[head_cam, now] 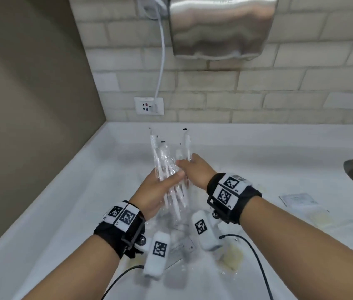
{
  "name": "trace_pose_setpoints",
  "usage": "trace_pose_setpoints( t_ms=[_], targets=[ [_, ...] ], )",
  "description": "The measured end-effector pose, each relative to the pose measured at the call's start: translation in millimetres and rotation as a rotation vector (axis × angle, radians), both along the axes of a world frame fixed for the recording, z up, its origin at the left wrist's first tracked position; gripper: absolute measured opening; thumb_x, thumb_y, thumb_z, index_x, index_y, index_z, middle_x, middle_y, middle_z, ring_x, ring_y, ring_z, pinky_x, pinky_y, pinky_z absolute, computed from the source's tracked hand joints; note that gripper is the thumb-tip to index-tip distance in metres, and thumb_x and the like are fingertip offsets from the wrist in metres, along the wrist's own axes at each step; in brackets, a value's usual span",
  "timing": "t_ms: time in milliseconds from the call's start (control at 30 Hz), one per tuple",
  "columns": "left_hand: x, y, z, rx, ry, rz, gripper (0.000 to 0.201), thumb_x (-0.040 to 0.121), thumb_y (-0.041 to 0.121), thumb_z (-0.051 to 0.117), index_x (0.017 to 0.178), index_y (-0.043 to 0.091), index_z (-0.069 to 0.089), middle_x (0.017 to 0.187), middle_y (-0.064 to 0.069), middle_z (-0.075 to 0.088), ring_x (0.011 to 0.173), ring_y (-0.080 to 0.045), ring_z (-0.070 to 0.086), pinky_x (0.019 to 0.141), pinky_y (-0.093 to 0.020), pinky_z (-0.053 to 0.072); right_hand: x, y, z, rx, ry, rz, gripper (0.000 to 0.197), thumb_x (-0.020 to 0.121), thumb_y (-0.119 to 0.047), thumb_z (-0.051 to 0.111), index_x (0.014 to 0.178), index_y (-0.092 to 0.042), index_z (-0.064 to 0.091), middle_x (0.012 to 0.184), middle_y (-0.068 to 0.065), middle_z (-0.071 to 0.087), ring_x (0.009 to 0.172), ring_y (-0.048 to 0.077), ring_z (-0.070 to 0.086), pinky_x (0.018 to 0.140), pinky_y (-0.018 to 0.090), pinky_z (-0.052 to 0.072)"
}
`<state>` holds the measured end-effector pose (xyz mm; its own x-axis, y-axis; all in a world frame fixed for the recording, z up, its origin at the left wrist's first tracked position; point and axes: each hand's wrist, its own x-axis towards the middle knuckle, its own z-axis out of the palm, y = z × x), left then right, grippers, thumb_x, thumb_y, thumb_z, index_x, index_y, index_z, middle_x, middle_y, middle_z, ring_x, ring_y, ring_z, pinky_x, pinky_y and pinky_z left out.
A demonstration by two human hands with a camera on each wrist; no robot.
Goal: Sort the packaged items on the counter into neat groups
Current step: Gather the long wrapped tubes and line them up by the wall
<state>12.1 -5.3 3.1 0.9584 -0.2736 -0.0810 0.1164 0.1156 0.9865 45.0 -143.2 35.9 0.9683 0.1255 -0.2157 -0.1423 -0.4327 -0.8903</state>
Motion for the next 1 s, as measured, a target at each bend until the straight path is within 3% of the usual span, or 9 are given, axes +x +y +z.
trace_pose_setpoints(
  t_ms=[133, 233, 400, 567, 667, 733, 800, 900, 1000],
  targets=[
    [8.2, 30.8, -8.4, 0.011, -0.037, 0.028, 0.049, 0.085, 0.006, 0.070, 0.131, 0.012, 0.055, 0.120, -0.015, 0.068, 0.107, -0.030, 0.068, 0.084, -0.039, 0.057, 6.5, 41.4, -1.8, -0.012, 0.075, 0.084, 0.046, 0.102, -0.031, 0.040, 0.135, 0.000, 0.038, 0.116, 0.012, 0.049, 0.103, 0.023, 0.054, 0.091, 0.033, 0.043],
    [20.0, 51.8, -17.8, 0.052, -0.063, 0.060, 0.059, 0.077, -0.004, 0.074, 0.130, 0.014, 0.055, 0.122, -0.014, 0.067, 0.109, -0.031, 0.067, 0.088, -0.044, 0.056, 8.7, 66.0, -1.3, 0.061, 0.106, 0.079, 0.052, 0.100, -0.033, 0.043, 0.139, 0.000, 0.037, 0.139, 0.018, 0.044, 0.120, 0.030, 0.049, 0.104, 0.039, 0.040],
    [42.4, 74.8, -30.7, 0.116, -0.036, 0.140, 0.078, 0.064, 0.018, 0.083, 0.134, 0.019, 0.049, 0.121, -0.009, 0.068, 0.101, -0.027, 0.069, 0.067, -0.032, 0.053, 18.9, 90.8, -2.0, -0.047, 0.076, 0.034, 0.074, 0.092, -0.058, 0.042, 0.143, -0.006, 0.030, 0.144, 0.011, 0.037, 0.133, 0.029, 0.037, 0.109, 0.043, 0.033],
    [48.7, 96.6, -24.3, 0.217, -0.019, 0.273, 0.071, 0.063, 0.032, 0.087, 0.123, 0.020, 0.052, 0.114, 0.001, 0.069, 0.102, -0.019, 0.069, 0.083, -0.033, 0.053, 29.6, 64.5, -3.4, -0.191, -0.020, 0.109, 0.102, 0.068, -0.078, 0.057, 0.149, -0.025, 0.026, 0.154, 0.001, 0.028, 0.143, 0.026, 0.021, 0.114, 0.050, 0.022],
    [51.2, 110.3, -14.3, 0.221, -0.012, 0.369, 0.077, 0.062, 0.034, 0.089, 0.123, 0.020, 0.044, 0.121, 0.006, 0.060, 0.107, -0.015, 0.061, 0.093, -0.031, 0.046, 40.8, 44.4, -18.0, -0.211, 0.019, 0.082, 0.088, 0.075, -0.076, 0.051, 0.149, -0.037, 0.024, 0.160, -0.005, 0.020, 0.149, 0.027, 0.009, 0.119, 0.052, 0.005],
    [54.9, 116.0, -8.5, 0.224, -0.002, 0.422, 0.093, 0.061, 0.038, 0.089, 0.136, 0.020, 0.039, 0.130, 0.005, 0.054, 0.115, -0.018, 0.056, 0.099, -0.033, 0.043, 41.9, 43.7, -28.0, -0.409, 0.031, 0.176, 0.081, 0.080, -0.073, 0.047, 0.150, -0.044, 0.017, 0.161, -0.007, 0.012, 0.150, 0.030, 0.000, 0.118, 0.055, -0.001],
    [55.4, 116.5, -1.9, 0.226, -0.016, 0.449, 0.098, 0.054, 0.042, 0.091, 0.135, 0.019, 0.040, 0.128, -0.002, 0.059, 0.115, -0.024, 0.060, 0.103, -0.043, 0.046, 38.1, 53.6, -38.4, -0.691, 0.027, 0.363, 0.080, 0.085, -0.071, 0.043, 0.151, -0.045, 0.005, 0.162, -0.006, -0.002, 0.148, 0.032, -0.014, 0.117, 0.057, -0.009],
    [51.7, 112.8, -2.0, 0.233, 0.001, 0.438, 0.098, 0.053, 0.043, 0.091, 0.133, 0.021, 0.040, 0.125, -0.004, 0.061, 0.112, -0.023, 0.062, 0.101, -0.045, 0.048, 27.6, 69.2, -60.6, -0.914, 0.055, 0.527, 0.086, 0.084, -0.072, 0.042, 0.151, -0.043, -0.005, 0.161, -0.001, -0.013, 0.144, 0.038, -0.024, 0.115, 0.061, -0.007],
    [48.9, 110.5, -10.8, 0.256, 0.006, 0.431, 0.095, 0.060, 0.039, 0.089, 0.137, 0.023, 0.036, 0.129, -0.003, 0.058, 0.112, -0.020, 0.060, 0.101, -0.041, 0.046, 18.0, 64.3, -84.4, -0.955, 0.125, 0.550, 0.088, 0.080, -0.077, 0.041, 0.147, -0.049, -0.008, 0.159, -0.003, -0.022, 0.143, 0.038, -0.025, 0.112, 0.069, -0.002]
  ],
)
